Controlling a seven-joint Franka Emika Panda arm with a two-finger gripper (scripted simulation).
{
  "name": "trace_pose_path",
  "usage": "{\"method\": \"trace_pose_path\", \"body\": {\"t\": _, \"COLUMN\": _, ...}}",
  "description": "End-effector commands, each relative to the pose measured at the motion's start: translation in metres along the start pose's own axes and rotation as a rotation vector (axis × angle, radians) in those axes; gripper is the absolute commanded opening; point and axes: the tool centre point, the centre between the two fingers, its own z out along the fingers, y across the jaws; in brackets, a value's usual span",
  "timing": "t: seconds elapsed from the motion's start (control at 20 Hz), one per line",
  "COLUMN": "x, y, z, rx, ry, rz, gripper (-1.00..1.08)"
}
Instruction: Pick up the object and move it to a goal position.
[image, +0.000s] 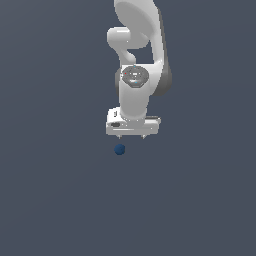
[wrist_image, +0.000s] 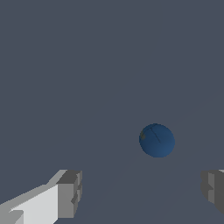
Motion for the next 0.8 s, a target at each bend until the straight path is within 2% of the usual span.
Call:
{"method": "trace_pose_path", "body": {"t": 0.0, "x": 0.0, "y": 0.0, "z": 0.0, "rx": 0.0, "ry": 0.0, "rz": 0.0, "gripper": 1.0}}
{"method": "trace_pose_path", "body": {"t": 0.4, "x": 0.0, "y": 0.021, "z": -0.009, "rx": -0.001, "ry": -0.003, "rz": 0.027, "gripper": 1.0}}
{"method": "trace_pose_path", "body": {"t": 0.75, "x": 0.0, "y": 0.023, "z": -0.009, "rx": -0.001, "ry": -0.003, "rz": 0.021, "gripper": 1.0}}
